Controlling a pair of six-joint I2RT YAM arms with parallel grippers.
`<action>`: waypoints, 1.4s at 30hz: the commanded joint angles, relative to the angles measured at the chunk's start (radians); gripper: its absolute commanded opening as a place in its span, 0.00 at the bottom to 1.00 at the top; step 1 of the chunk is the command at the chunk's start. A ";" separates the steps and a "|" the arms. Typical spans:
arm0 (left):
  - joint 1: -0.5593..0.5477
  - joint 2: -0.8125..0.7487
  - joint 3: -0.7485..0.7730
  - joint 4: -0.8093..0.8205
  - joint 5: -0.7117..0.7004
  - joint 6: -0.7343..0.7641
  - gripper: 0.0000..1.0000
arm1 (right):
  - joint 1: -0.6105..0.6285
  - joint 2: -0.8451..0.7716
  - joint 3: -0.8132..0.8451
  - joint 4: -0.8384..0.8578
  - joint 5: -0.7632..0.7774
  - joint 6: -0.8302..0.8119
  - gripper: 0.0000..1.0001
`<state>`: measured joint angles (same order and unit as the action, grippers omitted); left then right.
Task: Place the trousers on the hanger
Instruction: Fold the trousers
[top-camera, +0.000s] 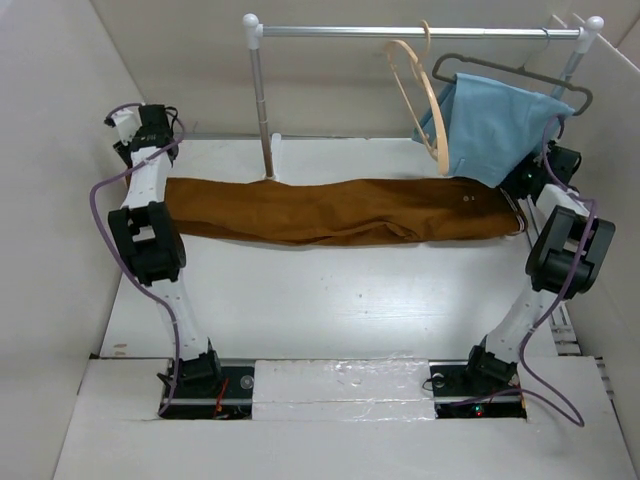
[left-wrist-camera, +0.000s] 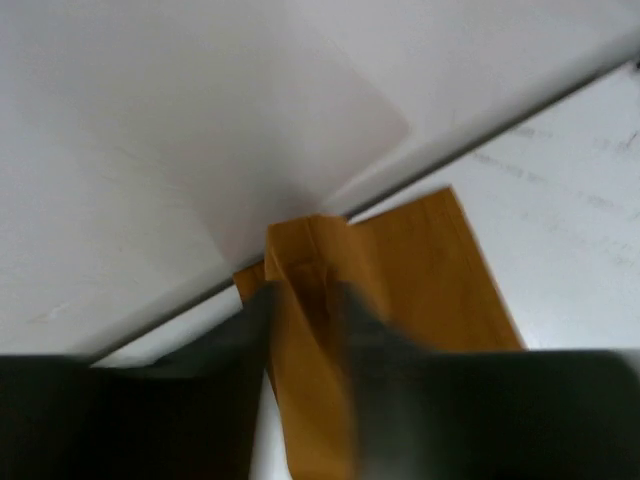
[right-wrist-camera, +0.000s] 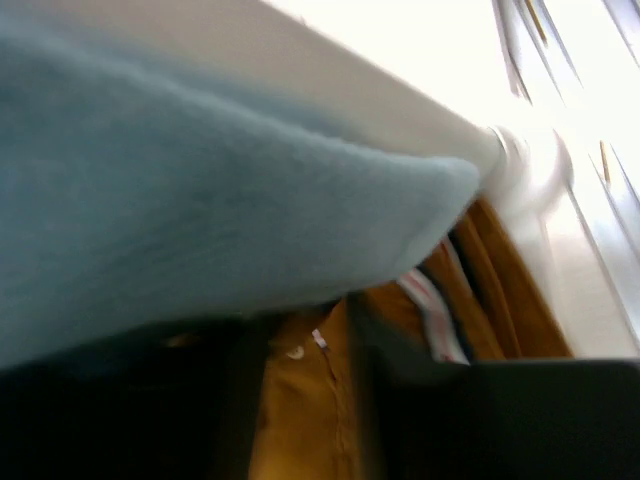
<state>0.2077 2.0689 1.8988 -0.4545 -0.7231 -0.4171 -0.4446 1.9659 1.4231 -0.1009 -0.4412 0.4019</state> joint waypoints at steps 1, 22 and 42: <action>-0.005 0.003 0.049 0.011 0.008 0.037 0.51 | 0.036 0.010 0.014 0.242 0.036 0.097 0.46; 0.039 -0.411 -0.672 0.143 0.592 -0.160 0.62 | -0.155 -0.468 -0.417 0.106 0.015 -0.228 0.75; 0.058 -0.190 -0.541 0.205 0.593 -0.213 0.54 | 0.127 -0.493 -0.727 0.218 -0.154 -0.288 0.75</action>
<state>0.2554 1.8553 1.2980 -0.2432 -0.1104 -0.6079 -0.3317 1.4738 0.6880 0.0395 -0.5720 0.1539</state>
